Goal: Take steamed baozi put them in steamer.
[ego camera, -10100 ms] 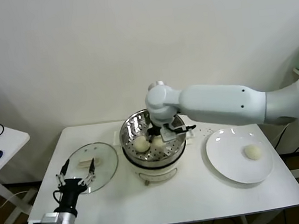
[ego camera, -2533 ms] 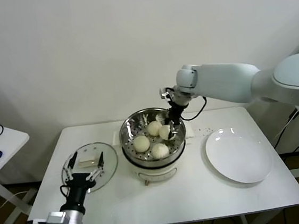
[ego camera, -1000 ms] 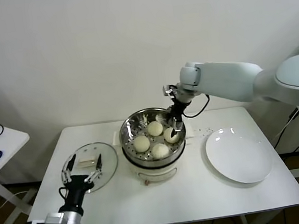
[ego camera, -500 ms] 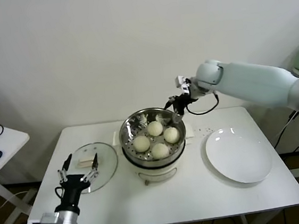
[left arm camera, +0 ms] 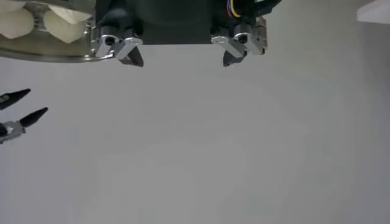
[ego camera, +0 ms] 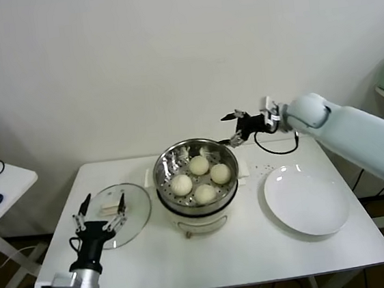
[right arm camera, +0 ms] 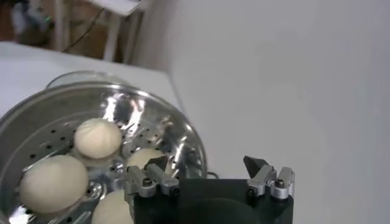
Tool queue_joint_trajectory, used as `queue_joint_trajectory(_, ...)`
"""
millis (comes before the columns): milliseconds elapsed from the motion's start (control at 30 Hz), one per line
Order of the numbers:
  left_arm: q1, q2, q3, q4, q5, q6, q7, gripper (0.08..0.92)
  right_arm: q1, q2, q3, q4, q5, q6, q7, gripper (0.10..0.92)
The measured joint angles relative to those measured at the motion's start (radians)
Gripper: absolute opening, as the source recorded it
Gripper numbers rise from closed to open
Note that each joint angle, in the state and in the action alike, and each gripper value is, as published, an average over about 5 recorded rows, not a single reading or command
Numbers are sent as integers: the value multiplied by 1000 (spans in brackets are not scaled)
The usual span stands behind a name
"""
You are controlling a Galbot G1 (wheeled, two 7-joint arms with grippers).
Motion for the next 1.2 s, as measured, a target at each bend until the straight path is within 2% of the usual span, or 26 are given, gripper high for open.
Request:
queue_joint_trajectory(267, 5, -4, -9, -5, 9, -9, 9, 823, -377, -55, 395, 137, -68, 59, 156, 823)
queue_joint_trajectory(500, 14, -14, -7, -9, 18, -8, 11, 823, -727, -13, 736, 252, -142, 131, 265, 823)
queue_joint_trajectory(867, 23, -34, -23, 1, 7, -8, 29, 823, -1197, 265, 1151, 417, -298, 234, 335, 823)
queue_joint_trajectory(1033, 22, -39, -36, 3, 1, -5, 42, 823, -1353, 409, 1250, 456, -357, 275, 352, 823)
queue_joint_trajectory(1200, 20, -41, -50, 9, 0, -4, 58, 823, -1481, 491, 1298, 489, -378, 315, 375, 823)
